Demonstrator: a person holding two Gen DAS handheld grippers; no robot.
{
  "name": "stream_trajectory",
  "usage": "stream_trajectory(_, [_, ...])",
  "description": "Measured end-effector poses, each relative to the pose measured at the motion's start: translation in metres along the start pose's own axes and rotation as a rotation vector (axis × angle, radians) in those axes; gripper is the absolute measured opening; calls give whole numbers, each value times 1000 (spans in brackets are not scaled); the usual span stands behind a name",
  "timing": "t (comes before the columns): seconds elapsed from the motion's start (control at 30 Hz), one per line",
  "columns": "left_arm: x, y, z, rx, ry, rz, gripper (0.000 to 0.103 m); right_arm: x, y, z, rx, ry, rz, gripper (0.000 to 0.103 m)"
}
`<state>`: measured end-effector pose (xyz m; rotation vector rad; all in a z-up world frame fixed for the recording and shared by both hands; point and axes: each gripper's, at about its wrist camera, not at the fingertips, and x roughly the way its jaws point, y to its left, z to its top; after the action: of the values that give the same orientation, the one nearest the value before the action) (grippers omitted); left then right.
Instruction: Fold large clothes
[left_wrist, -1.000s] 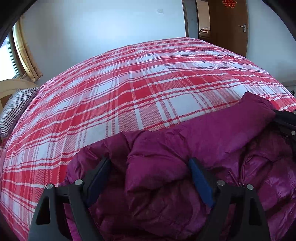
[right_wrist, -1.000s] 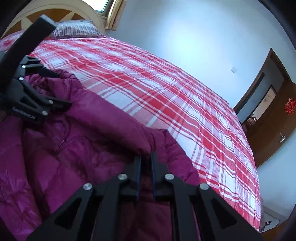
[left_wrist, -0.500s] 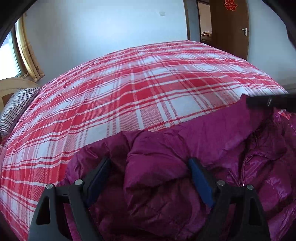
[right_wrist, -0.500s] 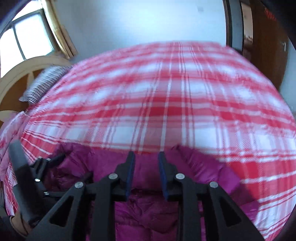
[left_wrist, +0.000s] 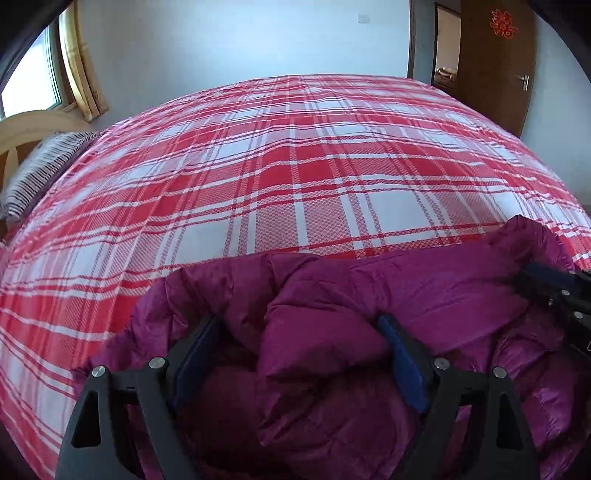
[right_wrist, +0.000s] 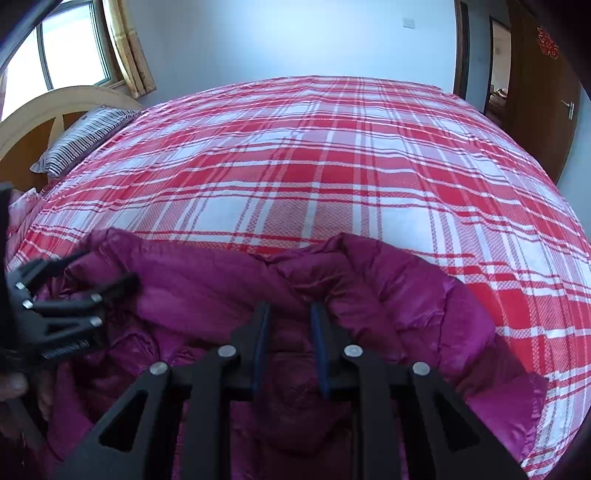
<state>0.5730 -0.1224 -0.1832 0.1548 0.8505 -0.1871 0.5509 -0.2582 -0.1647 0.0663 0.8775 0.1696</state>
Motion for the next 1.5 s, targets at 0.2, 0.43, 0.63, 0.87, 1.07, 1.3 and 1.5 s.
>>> stream_trajectory(0.2, [6, -6, -4, 22, -8, 45, 93, 8, 0, -4, 1, -14, -12, 23])
stream_trajectory(0.43, [14, -4, -3, 6, 18, 61, 100, 14, 5, -4, -18, -6, -51, 23])
stream_trajectory(0.63, [17, -2, -3, -6, 20, 62, 102, 16, 5, -5, -19, -3, -56, 23])
stream_trajectory(0.87, [18, -3, -5, -9, 14, 63, 102, 10, 7, 0, -20, -1, -63, 24])
stream_trajectory(1.07, [17, -2, -5, -16, 7, 57, 102, -29, 21, 18, 16, -118, 9, 37])
stream_trajectory(1.3, [18, -1, -5, -23, 9, 49, 102, 22, 29, 4, -39, 24, 7, 34])
stream_trajectory(1.5, [19, 1, -4, -29, 15, 40, 102, 27, 19, 3, 10, 28, 46, 32])
